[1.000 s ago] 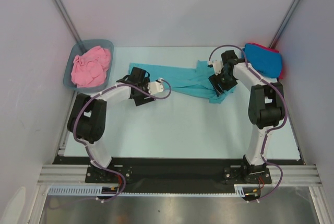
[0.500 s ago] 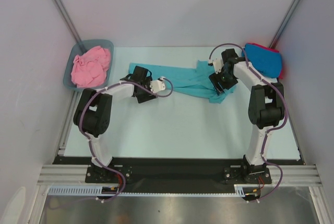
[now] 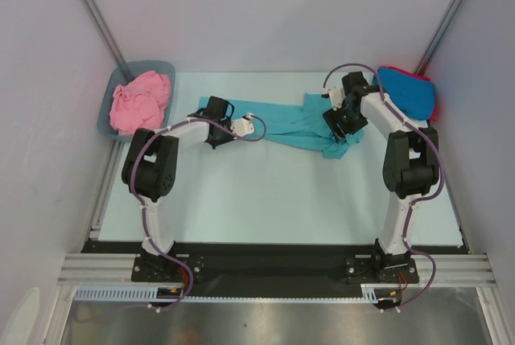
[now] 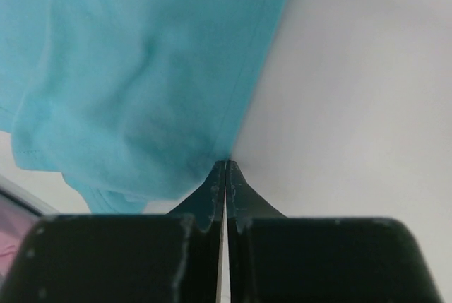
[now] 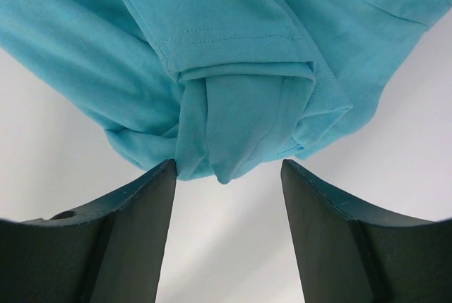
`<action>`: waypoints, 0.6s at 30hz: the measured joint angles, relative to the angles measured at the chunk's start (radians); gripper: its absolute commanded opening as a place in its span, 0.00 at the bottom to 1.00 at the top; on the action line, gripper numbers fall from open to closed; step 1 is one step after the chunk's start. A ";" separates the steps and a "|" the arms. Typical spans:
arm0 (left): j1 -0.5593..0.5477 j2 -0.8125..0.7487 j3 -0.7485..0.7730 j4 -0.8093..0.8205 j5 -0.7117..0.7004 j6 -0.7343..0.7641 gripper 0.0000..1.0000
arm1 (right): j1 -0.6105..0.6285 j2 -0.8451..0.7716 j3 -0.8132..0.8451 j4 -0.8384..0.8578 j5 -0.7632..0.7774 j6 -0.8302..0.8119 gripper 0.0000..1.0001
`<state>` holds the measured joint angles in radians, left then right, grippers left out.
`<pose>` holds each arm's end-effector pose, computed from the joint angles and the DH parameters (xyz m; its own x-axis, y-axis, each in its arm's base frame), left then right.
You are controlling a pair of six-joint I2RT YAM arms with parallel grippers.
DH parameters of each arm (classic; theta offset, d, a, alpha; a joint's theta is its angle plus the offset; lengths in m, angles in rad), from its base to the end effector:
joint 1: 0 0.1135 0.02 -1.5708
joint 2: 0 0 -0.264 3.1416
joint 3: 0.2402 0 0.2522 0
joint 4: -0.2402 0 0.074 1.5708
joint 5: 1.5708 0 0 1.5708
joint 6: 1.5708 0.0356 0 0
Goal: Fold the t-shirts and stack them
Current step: Flatten the tshirt out
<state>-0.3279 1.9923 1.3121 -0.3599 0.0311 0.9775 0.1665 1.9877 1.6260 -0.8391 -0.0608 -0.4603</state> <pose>0.3894 -0.1336 0.1525 -0.1772 0.9356 -0.3052 0.8653 0.2959 0.4046 0.4107 0.0712 0.2222 -0.7406 -0.5741 -0.3491 -0.5760 0.8100 -0.1099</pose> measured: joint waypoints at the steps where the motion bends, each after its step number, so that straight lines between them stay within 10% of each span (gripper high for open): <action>1: 0.002 0.000 0.004 -0.006 -0.005 0.000 0.00 | 0.000 0.000 0.000 0.000 0.000 0.000 0.67; 6: 0.014 -0.009 0.029 0.011 -0.075 -0.007 0.02 | 0.000 0.000 0.000 0.000 0.000 0.000 0.67; 10: 0.023 -0.018 0.061 0.022 -0.107 0.004 0.64 | 0.000 0.000 0.001 0.000 0.000 0.002 0.67; 18: 0.027 -0.036 0.051 -0.035 -0.061 0.051 0.78 | 0.001 0.000 0.002 0.002 0.001 0.005 0.67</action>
<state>-0.3004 1.9560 1.3636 -0.3946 -0.0299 1.0286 0.1677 1.9877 1.6276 -0.8368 -0.0601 -0.4557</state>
